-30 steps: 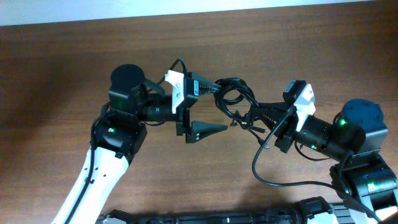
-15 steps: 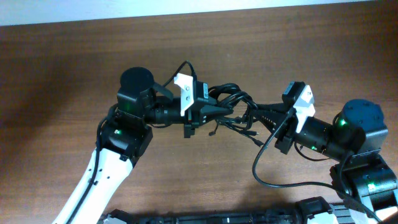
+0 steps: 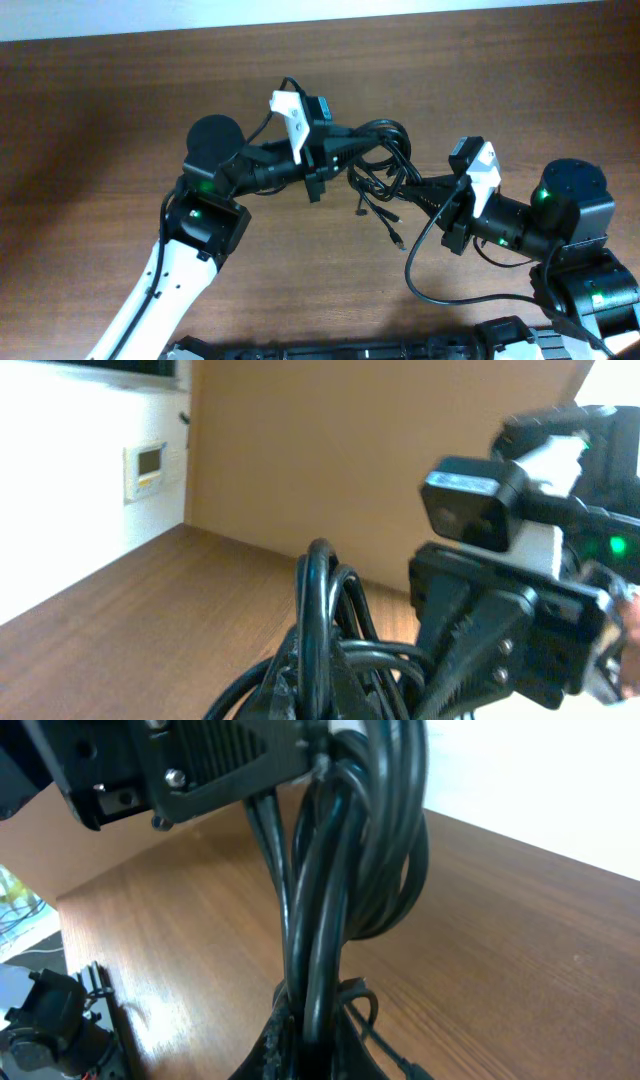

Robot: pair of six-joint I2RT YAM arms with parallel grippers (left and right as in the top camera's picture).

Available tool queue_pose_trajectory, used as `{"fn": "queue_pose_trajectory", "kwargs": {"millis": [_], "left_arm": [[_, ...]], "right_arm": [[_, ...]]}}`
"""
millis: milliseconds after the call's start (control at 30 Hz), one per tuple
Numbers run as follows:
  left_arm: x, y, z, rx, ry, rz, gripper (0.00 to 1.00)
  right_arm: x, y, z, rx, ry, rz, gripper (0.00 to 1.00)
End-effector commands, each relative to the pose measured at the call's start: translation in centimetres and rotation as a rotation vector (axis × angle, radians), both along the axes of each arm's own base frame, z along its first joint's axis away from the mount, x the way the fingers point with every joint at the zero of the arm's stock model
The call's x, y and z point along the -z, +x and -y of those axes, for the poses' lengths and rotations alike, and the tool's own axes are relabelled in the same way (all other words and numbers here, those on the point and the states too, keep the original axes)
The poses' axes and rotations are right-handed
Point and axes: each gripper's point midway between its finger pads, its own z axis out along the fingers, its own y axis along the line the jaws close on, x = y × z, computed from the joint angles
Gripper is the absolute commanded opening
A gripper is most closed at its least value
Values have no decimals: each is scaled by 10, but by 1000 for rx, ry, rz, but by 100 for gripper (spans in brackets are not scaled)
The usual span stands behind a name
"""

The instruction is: Untangle cables

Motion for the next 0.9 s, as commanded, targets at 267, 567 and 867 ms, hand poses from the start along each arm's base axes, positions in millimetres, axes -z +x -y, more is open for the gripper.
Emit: {"fn": "queue_pose_trajectory", "kwargs": {"millis": [267,567,867], "left_arm": [[-35,55,-32,-329,-288,-403,0],[-25,38,-21,-241,-125,-143,0],[9,-26,-2,144,59,25,0]], "right_arm": [[21,-3,1,6,-17,-116,4],[28,9,6,51,-41,-127,81],[-12,30,5,71,-9,90,93]]}}
